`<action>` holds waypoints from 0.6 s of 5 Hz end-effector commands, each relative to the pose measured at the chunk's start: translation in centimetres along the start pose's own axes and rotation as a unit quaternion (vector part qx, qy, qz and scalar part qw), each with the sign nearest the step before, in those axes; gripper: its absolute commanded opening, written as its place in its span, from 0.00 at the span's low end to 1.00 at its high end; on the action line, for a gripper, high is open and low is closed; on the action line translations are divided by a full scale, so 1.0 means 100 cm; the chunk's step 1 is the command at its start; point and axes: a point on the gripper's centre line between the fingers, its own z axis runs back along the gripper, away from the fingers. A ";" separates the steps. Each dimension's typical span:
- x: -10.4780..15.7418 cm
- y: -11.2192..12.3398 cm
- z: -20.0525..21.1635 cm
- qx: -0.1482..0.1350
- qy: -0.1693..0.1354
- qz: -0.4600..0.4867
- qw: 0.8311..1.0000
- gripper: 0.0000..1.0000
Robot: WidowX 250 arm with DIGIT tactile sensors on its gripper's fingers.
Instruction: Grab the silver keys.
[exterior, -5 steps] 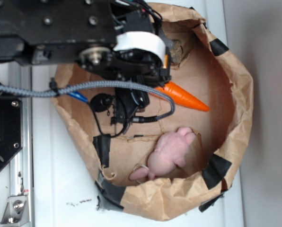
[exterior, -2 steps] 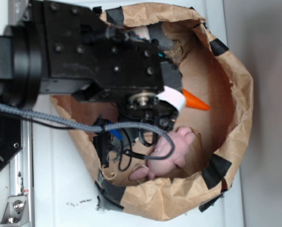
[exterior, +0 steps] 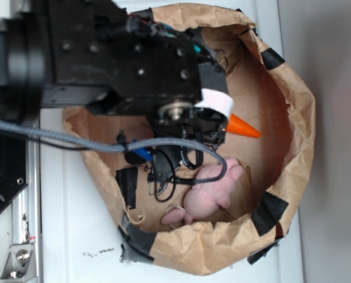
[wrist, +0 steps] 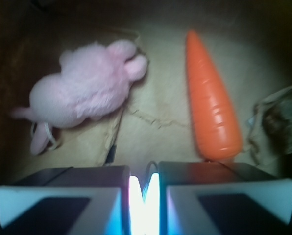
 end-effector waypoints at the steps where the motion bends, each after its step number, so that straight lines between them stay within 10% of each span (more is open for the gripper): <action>1: 0.024 0.005 0.091 -0.047 -0.095 0.074 0.992 0.00; 3: 0.040 -0.014 0.097 -0.018 -0.073 0.045 0.996 0.00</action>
